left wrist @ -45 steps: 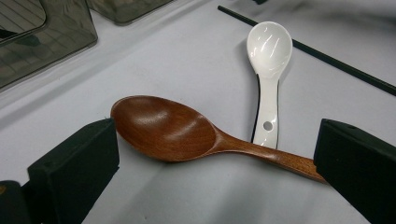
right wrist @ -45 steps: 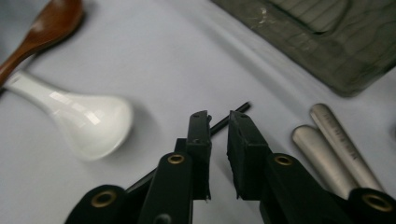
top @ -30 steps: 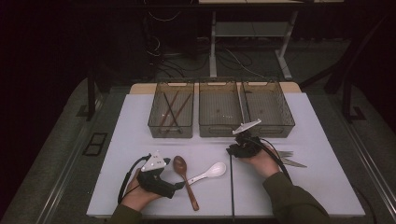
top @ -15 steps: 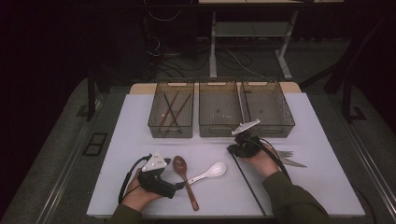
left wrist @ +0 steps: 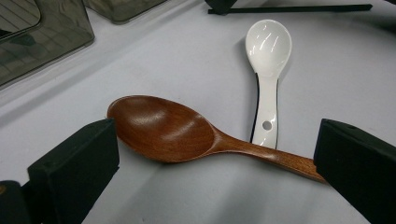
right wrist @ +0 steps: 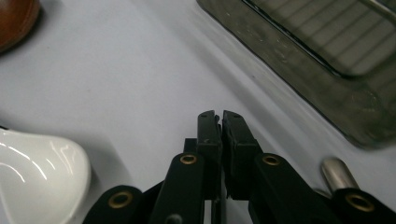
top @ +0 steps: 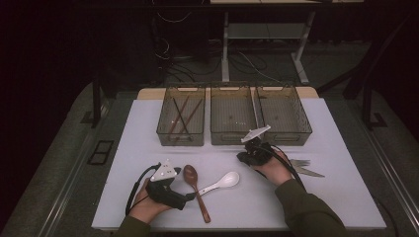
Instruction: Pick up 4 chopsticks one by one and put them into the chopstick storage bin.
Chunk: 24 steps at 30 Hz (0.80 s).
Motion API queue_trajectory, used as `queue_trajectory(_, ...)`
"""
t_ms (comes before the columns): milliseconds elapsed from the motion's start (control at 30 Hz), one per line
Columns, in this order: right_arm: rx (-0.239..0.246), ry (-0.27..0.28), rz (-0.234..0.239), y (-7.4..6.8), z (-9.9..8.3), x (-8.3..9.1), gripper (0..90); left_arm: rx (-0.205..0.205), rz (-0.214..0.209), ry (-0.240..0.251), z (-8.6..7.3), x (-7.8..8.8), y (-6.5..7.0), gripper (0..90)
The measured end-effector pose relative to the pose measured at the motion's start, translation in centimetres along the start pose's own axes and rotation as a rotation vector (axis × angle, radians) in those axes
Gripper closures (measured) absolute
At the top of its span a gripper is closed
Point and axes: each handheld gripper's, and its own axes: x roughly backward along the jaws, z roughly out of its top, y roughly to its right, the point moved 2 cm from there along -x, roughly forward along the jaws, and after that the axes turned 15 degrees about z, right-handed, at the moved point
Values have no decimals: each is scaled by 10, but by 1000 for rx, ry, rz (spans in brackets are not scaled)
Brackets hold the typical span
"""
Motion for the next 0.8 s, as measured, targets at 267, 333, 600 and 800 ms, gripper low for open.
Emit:
queue_trajectory(267, 2, 19, 13, -2, 3, -1, 797, 1, 0, 0, -1, 0, 0, 0)
queue_trajectory(333, 0, 37, 29, -2, 3, 5, 747, 0, 0, 0, 0, 0, 0, 0)
queue_trajectory(600, 19, 70, 79, -7, -14, 34, 656, -6, -3, -1, 0, 1, 1, 0)
queue_trajectory(800, 30, 70, 89, -14, -34, 52, 631, -5, -4, 1, 0, 1, 2, 0)
